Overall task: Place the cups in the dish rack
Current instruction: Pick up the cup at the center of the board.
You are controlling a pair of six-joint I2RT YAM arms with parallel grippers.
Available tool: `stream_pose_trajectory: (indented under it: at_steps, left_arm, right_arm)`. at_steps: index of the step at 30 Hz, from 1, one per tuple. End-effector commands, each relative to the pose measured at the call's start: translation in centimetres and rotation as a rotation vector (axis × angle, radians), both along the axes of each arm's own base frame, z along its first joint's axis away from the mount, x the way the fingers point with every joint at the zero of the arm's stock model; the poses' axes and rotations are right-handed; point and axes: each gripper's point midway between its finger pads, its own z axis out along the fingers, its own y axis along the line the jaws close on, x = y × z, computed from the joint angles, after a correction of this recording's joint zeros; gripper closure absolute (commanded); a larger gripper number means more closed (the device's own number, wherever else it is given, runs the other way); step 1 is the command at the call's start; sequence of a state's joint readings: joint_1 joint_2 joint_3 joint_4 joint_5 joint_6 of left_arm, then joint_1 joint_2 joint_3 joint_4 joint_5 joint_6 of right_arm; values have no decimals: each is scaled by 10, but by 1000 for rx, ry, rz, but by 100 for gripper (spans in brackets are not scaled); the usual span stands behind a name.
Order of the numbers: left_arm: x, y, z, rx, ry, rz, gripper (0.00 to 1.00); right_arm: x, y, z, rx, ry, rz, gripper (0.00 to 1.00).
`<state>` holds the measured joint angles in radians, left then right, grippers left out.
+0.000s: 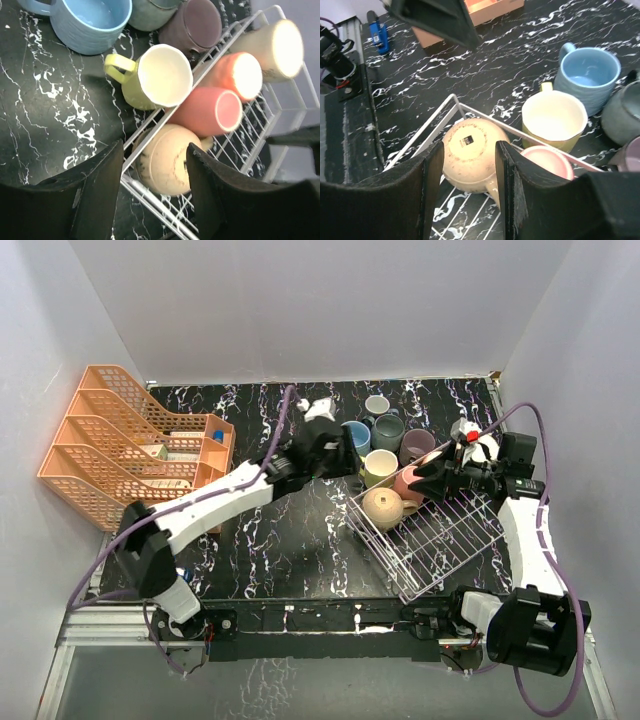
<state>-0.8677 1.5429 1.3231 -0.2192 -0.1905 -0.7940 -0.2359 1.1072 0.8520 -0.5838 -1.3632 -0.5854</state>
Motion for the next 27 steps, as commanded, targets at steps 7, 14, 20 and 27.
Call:
stream_pose_trajectory:
  at_steps: [7,14,20,27]
  left_arm:
    - [61,-6,-15,503,-100,128,38]
    - [77,-31,-15,492,-207,-469,31]
    - [80,-51,-26,335,-113,-647,47]
    - [93,-66,-43,278,-59,-695,55]
  right_arm:
    - [27,-14,13,-44,-69,-98,52]
    - [30,-22,10,-50,-65,-131,52]
    - [31,-25,7,-45,-55,-140,52]
    - [29,-26,8,-40,-63,-140,52]
